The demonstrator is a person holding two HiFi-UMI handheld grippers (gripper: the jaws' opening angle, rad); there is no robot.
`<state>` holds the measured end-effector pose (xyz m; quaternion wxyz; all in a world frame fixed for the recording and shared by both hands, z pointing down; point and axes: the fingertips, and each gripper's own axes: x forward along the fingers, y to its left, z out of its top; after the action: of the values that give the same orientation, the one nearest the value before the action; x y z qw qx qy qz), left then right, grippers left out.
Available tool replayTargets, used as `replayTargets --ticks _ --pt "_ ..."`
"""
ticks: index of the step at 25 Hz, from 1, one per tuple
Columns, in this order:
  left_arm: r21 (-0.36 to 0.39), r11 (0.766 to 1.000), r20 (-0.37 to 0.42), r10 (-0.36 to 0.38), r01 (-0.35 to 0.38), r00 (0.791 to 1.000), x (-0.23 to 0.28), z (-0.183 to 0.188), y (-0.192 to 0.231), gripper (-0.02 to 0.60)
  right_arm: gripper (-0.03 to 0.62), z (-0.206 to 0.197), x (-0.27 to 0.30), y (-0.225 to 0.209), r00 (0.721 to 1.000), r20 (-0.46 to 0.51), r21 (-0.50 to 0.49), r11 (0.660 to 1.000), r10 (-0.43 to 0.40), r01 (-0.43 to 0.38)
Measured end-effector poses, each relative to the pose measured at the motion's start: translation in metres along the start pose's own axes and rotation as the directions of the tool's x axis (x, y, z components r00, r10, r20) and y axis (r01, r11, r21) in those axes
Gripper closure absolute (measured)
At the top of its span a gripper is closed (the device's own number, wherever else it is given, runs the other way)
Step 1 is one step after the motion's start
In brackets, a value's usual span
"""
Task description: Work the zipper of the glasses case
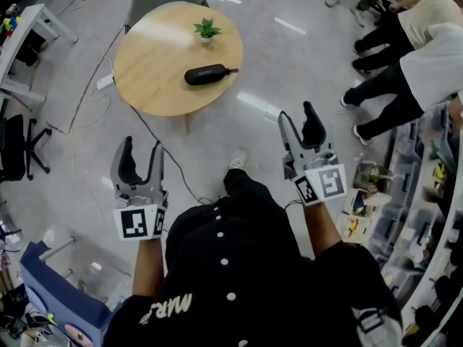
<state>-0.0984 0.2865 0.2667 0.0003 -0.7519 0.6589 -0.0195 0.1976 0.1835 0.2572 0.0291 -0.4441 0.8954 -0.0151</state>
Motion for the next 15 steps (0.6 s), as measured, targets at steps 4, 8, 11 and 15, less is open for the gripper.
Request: replayTargets --ticks 4,8,11,15 --pt "0.029 0.999 -0.026 -0.017 0.017 1.000 0.044 0.001 -0.009 0.339 0.355 0.003 0.033 -0.031 1.000 -0.002 0.008 1.000 0.014 -0.014" --pt "0.007 1.000 -0.014 0.008 -0.008 1.000 0.090 0.012 -0.014 0.339 0.356 0.006 0.063 -0.064 0.999 -0.009 0.008 0.999 0.034 -0.034" --pt "0.004 0.999 -0.022 0.033 -0.033 0.999 0.116 0.014 -0.016 0.339 0.358 0.006 0.082 -0.088 0.998 -0.019 0.016 0.999 0.053 -0.052" --pt "0.012 0.997 -0.045 0.083 -0.082 0.996 0.147 0.011 -0.013 0.339 0.358 0.001 0.107 -0.115 0.996 -0.029 0.017 0.997 0.082 -0.082"
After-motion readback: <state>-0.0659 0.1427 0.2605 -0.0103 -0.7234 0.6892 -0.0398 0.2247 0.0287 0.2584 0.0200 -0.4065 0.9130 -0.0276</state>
